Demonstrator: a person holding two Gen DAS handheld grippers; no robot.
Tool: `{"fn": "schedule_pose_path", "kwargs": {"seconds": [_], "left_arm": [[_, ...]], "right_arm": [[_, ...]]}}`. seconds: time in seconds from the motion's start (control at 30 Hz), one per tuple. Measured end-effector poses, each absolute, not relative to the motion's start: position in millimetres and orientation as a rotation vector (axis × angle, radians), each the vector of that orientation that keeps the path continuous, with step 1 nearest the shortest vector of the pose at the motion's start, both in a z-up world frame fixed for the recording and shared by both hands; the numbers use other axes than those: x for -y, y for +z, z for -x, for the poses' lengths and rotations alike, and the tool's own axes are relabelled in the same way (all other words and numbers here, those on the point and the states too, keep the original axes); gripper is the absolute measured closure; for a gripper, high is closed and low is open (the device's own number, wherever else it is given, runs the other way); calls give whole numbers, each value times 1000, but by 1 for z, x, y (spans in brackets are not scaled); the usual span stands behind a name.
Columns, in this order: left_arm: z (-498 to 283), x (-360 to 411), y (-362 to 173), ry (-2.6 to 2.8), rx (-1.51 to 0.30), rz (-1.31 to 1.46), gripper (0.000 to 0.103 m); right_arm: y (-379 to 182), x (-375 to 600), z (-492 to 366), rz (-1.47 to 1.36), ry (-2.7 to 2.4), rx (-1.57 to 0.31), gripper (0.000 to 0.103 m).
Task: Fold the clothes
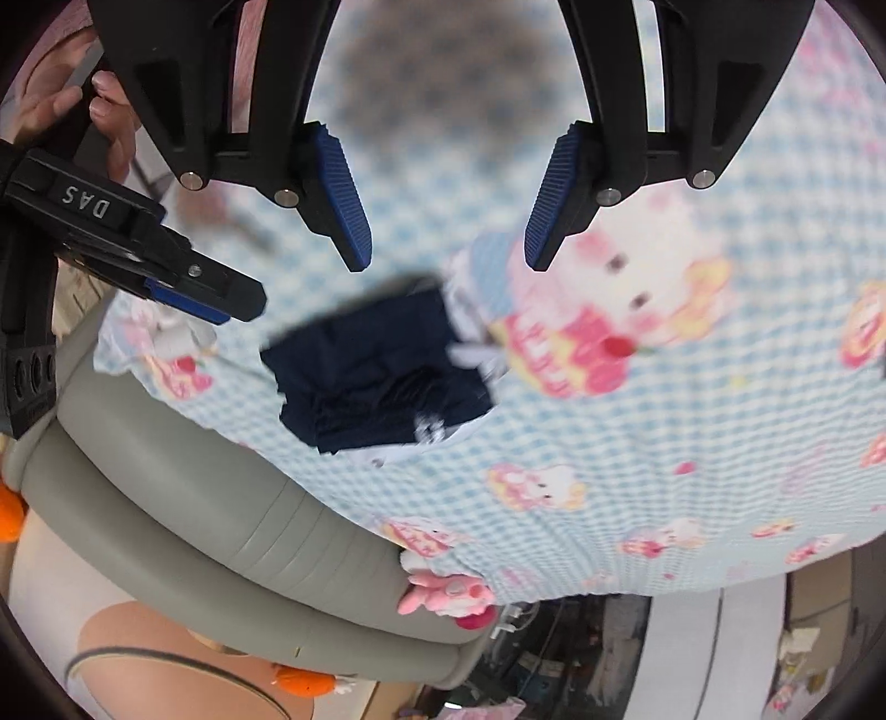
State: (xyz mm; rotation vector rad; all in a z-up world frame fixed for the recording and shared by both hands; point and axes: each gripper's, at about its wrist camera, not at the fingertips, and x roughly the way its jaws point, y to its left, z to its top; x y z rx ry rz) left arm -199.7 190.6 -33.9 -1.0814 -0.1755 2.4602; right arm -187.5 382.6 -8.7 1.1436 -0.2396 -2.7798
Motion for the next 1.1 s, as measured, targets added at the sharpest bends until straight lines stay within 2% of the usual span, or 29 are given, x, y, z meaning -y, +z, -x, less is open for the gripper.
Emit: {"fn": "schedule_pose_path", "kwargs": {"seconds": [0.07,0.2,0.3,0.53,0.63,0.83,1.1], "left_arm": [[177,-170,-34,2491,158,1088,34],[142,-130,-34,2592,101,1117,33],[121,-98,-31,2646,135,1128,33],[81,-35,-27,2766,167,1171,33],[68,-15,-26,2829,167,1186,31],[60,17,-18,2913,198,1190,29],[49,28,-1,2999,148,1144,24]], "right_arm": [[-11,-356,167,-1134,-2768,204,40],[-23,-310,142,-1153,-2726,176,41],[-30,-282,128,-1172,-2690,185,40],[-27,-216,106,-1157,-2627,70,38],[-25,-192,100,-1150,-2603,35,33],[-20,-157,94,-1145,-2585,-12,31],[-3,-140,90,-1108,-2619,-39,24]]}}
